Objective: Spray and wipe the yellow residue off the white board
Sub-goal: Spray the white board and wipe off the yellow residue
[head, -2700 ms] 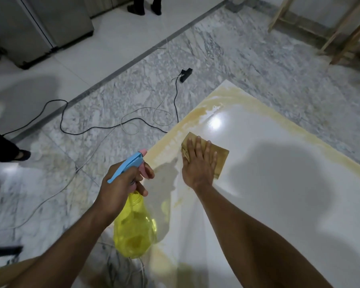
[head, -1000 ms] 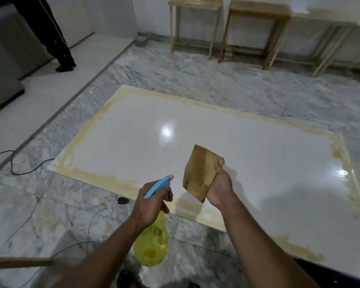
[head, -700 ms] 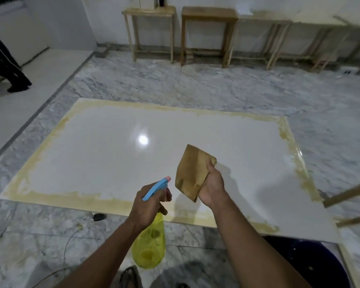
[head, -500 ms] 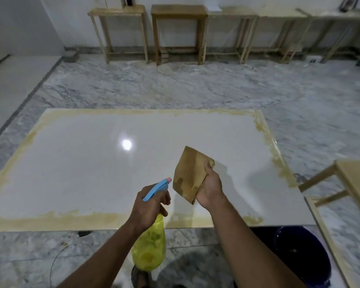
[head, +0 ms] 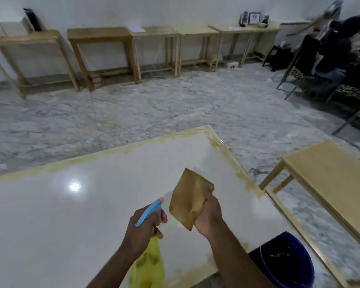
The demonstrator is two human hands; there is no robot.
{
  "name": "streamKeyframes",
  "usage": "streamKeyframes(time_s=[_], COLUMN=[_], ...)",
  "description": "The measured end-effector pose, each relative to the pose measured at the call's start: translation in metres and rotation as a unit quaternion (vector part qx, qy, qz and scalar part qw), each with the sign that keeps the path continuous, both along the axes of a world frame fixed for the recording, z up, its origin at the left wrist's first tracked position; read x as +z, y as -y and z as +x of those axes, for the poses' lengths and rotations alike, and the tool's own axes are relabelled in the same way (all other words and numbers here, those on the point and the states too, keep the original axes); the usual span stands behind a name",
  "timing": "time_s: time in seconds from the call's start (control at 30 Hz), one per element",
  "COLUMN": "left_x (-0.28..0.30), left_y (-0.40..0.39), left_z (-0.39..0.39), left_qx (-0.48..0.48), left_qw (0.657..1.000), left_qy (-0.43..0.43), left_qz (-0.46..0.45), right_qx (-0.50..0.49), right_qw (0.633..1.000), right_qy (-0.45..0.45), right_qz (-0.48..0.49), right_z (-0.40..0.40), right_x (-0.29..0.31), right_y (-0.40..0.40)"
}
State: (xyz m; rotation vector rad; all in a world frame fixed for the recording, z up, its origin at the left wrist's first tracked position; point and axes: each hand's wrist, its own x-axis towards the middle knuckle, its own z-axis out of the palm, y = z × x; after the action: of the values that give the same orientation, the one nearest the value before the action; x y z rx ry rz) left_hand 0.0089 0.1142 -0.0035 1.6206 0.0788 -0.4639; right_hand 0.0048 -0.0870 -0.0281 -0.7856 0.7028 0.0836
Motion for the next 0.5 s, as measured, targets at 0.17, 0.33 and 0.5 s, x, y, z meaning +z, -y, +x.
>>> streamKeyframes(time_s=[0.17,0.33,0.5], left_x=[0.009,0.012,0.005], left_y=[0.027,0.057,0.100], left_z=[0.048,0.090,0.151], left_qx=[-0.041,-0.068,-0.060], left_qw=[0.999,0.997,0.998], left_qy=[0.010,0.019,0.020], left_qz=[0.011,0.015,-0.011], right_qx=[-0.042,-0.077,-0.102], right_qw=[0.999,0.997,0.992], right_qy=[0.022,0.016,-0.013], right_qz=[0.021,-0.018,-0.073], right_z=[0.025,0.060,0.131], right_x=[-0.007,-0.018,-0.039], right_y=[0.035,0.079,0.156])
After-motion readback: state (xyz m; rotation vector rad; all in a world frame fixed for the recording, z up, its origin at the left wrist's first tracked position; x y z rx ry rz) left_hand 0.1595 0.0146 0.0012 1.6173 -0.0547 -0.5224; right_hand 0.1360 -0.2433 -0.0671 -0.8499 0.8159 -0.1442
